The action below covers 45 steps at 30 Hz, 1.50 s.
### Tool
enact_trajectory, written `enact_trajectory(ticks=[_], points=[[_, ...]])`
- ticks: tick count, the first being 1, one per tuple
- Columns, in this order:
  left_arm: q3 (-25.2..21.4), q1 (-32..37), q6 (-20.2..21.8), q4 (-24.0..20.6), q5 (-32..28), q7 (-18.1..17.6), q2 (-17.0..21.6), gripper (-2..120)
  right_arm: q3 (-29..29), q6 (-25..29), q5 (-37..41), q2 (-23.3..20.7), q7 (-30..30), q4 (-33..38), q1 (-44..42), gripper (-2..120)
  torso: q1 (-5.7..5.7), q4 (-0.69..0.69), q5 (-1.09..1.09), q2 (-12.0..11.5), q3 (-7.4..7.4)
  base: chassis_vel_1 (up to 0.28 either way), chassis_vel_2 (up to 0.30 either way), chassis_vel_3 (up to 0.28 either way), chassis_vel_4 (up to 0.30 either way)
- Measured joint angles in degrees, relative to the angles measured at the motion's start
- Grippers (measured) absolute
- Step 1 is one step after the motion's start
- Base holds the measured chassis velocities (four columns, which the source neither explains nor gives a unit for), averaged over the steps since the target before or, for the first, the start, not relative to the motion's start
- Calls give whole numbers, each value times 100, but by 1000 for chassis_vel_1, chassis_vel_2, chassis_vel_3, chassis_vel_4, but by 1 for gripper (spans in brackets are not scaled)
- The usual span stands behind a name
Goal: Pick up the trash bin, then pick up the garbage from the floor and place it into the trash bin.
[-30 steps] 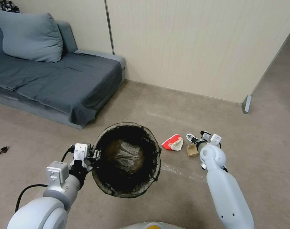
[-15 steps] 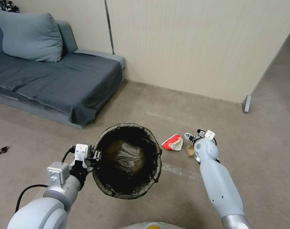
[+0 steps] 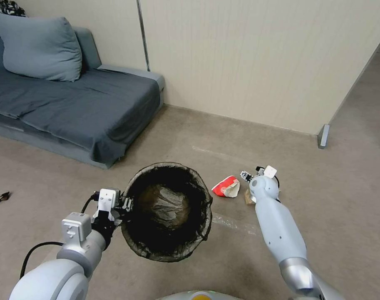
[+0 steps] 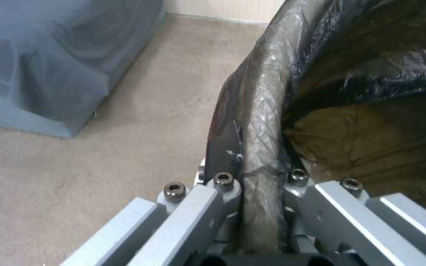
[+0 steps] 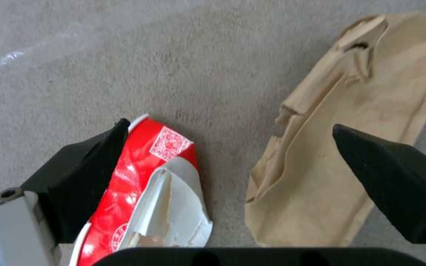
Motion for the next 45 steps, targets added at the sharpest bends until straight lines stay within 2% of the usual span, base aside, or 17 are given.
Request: enact_trajectory(ticks=[4,7,8,10,11,14,16,18,19,23,24,27,28,31,45], points=[[-1,-7,0,17,0,5,0,1,36,38,-14,42,0,-138,32,100,0,-1,-1,0,0,0,0,0,0],[-5,-22,0,48,0,12,7,1,60,88,-15,101,-4,-226,10,89,0,-1,0,0,0,0,0,0,0],[-5,-22,0,48,0,12,7,1,60,88,-15,101,-4,-226,10,89,0,-1,0,0,0,0,0,0,0],[-5,-39,0,64,0,17,20,1,77,104,-8,138,-5,-239,-54,80,0,-1,1,0,0,0,0,0,0],[-5,-39,0,64,0,17,20,1,77,104,-8,138,-5,-239,-54,80,0,-1,1,0,0,0,0,0,0],[-5,-59,0,76,-1,23,27,1,89,131,2,147,-6,-215,-173,64,0,-1,0,0,0,0,0,0,0],[-5,-60,0,76,-1,25,27,1,93,133,6,148,-7,-199,-205,61,0,-1,1,0,0,0,0,0,0],[-5,-59,0,76,-2,30,27,1,108,141,26,143,-14,-149,-287,49,0,-1,0,0,0,0,0,0,0],[-5,-59,0,76,-2,30,27,1,108,141,26,143,-14,-149,-287,49,0,-1,0,0,0,0,0,0,0],[-4,-58,0,76,-2,34,28,1,114,146,47,136,-26,-83,-395,32,0,-1,0,0,0,0,0,0,0],[-4,-58,0,76,-2,34,28,1,114,146,47,136,-26,-83,-395,32,0,-1,0,0,0,0,0,0,0],[0,-57,1,74,-3,37,29,1,112,153,48,136,-40,-62,-445,18,-1,0,0,0,0,0,0,0,0],[0,-57,1,74,-3,37,29,1,112,153,48,136,-40,-62,-445,18,-1,0,0,0,0,0,0,0,0],[3,-62,1,74,-3,38,25,1,93,159,42,135,-64,-50,-499,2,-1,-1,0,0,0,0,0,0,0],[19,-53,6,70,13,77,17,1,48,165,-44,140,-106,0,-599,0,-1,0,0,1,0,0,0,0,0]])
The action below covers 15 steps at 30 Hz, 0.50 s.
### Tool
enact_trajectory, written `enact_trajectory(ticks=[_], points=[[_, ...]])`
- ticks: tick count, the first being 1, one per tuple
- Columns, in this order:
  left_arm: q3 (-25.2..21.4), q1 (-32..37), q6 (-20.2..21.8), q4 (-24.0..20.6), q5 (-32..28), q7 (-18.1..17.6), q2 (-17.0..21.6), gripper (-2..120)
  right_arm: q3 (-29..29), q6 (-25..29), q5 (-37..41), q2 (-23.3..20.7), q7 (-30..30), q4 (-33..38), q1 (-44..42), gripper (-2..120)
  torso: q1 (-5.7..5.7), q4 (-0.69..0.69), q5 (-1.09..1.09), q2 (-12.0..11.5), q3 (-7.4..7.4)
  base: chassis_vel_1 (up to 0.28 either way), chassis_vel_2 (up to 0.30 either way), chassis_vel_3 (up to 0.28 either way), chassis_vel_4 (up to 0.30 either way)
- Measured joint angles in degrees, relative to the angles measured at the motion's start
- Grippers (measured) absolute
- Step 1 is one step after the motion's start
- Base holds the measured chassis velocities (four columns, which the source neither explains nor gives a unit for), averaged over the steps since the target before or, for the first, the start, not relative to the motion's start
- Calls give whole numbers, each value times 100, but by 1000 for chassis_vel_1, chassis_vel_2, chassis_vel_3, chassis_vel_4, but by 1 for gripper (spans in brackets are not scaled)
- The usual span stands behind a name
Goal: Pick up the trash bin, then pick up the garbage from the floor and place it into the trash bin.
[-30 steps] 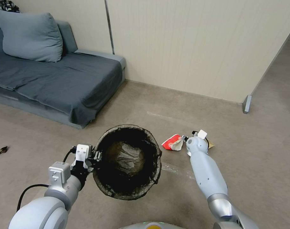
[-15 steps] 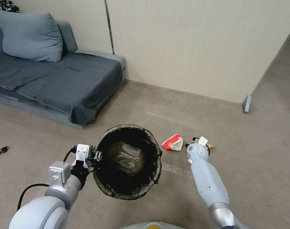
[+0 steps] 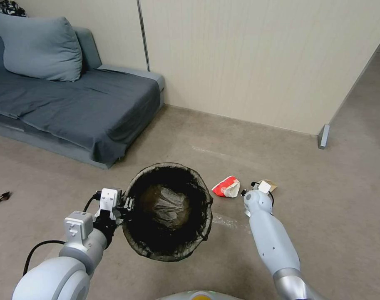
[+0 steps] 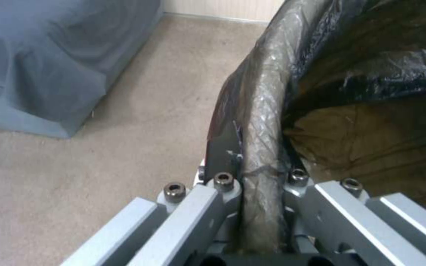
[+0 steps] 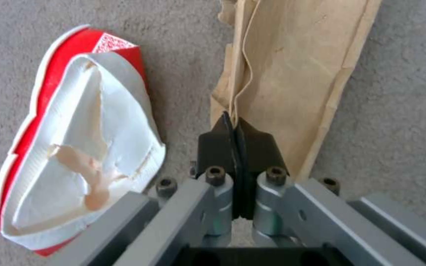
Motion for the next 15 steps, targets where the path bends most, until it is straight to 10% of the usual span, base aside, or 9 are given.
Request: enact_trajectory(ticks=[15], points=[[45,342,14,-154,203,243,-53,1,12,30,-69,-211,-21,668,-509,0,0,-1,1,0,0,0,0,0,0]])
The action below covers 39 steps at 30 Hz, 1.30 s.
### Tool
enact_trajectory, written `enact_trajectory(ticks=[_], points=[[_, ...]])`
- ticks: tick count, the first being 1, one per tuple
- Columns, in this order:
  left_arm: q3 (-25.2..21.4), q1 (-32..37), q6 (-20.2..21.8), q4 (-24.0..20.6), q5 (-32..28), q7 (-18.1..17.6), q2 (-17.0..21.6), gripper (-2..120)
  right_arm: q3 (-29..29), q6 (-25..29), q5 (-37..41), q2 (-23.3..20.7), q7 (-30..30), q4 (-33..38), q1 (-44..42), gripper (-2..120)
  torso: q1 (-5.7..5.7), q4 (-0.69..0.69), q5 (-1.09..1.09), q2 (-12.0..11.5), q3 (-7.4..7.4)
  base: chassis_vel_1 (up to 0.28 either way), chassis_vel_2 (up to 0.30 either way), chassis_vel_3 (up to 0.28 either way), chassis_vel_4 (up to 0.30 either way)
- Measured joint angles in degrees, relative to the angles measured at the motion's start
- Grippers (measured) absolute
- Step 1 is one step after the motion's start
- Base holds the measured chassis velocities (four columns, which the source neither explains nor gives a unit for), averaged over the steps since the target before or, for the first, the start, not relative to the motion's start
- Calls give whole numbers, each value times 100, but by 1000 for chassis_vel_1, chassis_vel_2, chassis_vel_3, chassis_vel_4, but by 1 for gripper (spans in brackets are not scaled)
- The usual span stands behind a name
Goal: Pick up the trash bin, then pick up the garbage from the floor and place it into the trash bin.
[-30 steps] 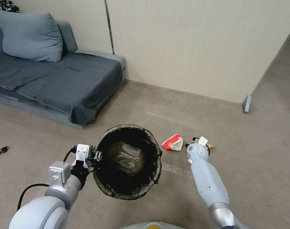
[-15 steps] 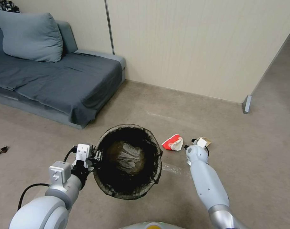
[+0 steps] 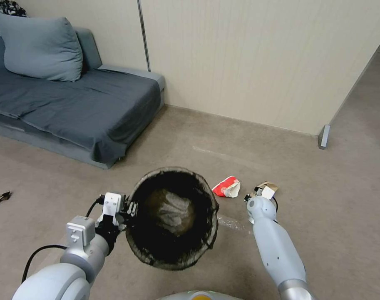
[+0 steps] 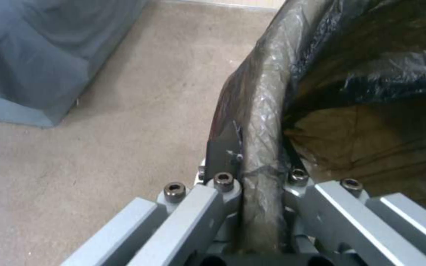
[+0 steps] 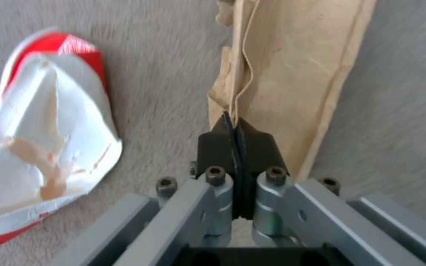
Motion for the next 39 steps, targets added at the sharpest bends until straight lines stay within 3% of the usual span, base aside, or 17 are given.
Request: enact_trajectory(ticks=[10,17,20,21,23,24,28,32,39], points=[[-58,20,0,-2,-12,-1,86,1,-50,165,-455,-369,-186,1087,-409,0,0,1,-1,0,0,0,0,0,0],[-61,-4,8,-6,-29,-41,133,1,-148,71,-378,-936,-396,2470,-788,0,0,0,2,0,0,0,0,0,0],[-62,-21,24,-7,-79,-114,158,1,-176,-152,-58,-1325,-610,3543,-1105,0,0,2,0,0,0,0,0,0,0],[-62,-21,24,-7,-79,-114,158,1,-176,-152,-58,-1325,-610,3543,-1105,0,0,2,0,0,0,0,0,0,0],[-64,-38,33,-15,-96,-135,179,1,-176,-378,314,-1719,-821,4361,-1429,0,0,2,0,0,0,0,0,0,0],[-64,-38,33,-15,-96,-135,179,1,-176,-378,314,-1719,-821,4361,-1429,0,0,2,0,0,0,0,0,0,0],[-65,-47,48,-16,-101,-168,182,1,-75,-665,1043,-2706,-1328,5754,-2182,0,0,-1,-3,0,0,0,0,0,0],[-56,-66,83,-16,-123,-209,175,1,9,-829,1542,-3169,-1573,6566,-2678,0,0,1,-1,0,0,0,0,0,0],[-44,-81,126,-16,-162,-245,197,1,42,-979,1917,-3566,-1858,7367,-3172,0,0,0,-1,0,0,0,0,0,0]])
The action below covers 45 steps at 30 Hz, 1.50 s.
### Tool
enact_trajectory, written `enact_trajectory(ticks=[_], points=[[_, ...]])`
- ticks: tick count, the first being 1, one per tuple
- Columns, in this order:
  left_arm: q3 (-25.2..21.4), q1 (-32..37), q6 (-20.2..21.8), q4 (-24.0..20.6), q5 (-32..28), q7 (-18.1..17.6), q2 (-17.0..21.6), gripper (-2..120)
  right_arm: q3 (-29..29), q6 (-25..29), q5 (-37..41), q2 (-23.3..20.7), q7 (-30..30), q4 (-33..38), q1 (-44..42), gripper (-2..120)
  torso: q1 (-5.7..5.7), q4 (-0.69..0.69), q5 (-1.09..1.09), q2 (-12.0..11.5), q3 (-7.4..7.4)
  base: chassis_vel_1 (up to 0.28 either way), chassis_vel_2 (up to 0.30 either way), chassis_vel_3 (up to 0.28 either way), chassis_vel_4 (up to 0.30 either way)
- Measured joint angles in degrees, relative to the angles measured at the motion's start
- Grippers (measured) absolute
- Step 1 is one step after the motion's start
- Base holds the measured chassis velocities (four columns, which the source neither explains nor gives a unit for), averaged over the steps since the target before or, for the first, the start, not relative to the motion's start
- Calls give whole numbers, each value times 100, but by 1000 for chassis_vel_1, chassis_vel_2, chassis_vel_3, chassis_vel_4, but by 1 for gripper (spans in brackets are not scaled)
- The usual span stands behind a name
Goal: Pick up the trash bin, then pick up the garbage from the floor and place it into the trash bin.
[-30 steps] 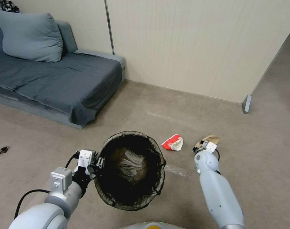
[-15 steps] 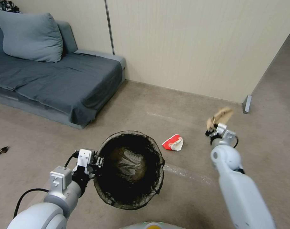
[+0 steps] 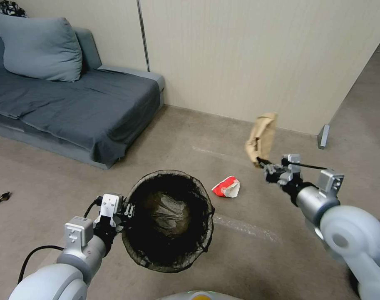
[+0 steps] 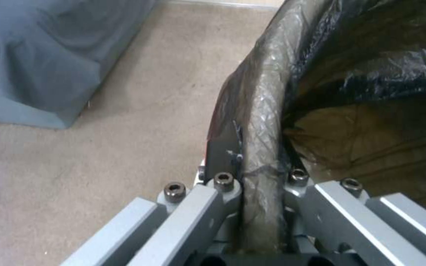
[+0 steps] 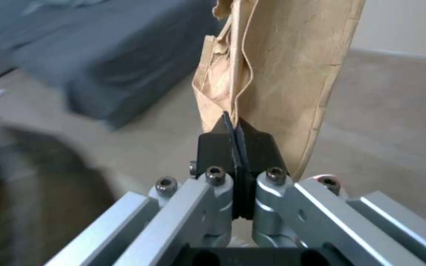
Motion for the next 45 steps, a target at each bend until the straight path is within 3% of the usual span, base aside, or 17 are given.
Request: enact_trajectory(ticks=[6,13,19,31,40,45], points=[[13,-29,93,0,-60,-59,71,1,-168,-169,257,-239,-311,667,-171,0,0,0,-2,0,0,0,0,0,0],[90,-33,144,0,-58,-101,70,1,-726,-254,206,-333,-594,679,15,0,0,0,-1,0,0,0,0,0,0],[128,-50,176,0,-47,-107,60,1,-1792,-263,-178,-268,-643,644,401,0,0,1,0,0,0,0,0,0,0],[135,-70,200,1,-7,-112,31,1,-3181,-294,-517,-212,-682,591,1055,0,0,1,0,0,0,0,0,0,0],[139,-80,200,3,30,-114,8,1,-3497,-574,-627,-301,-658,425,1214,0,0,0,0,0,0,0,0,0,0],[137,-73,200,5,31,-114,1,1,-3593,-798,-622,-306,-547,346,1316,19,1,0,0,-1,0,0,0,0,0]])
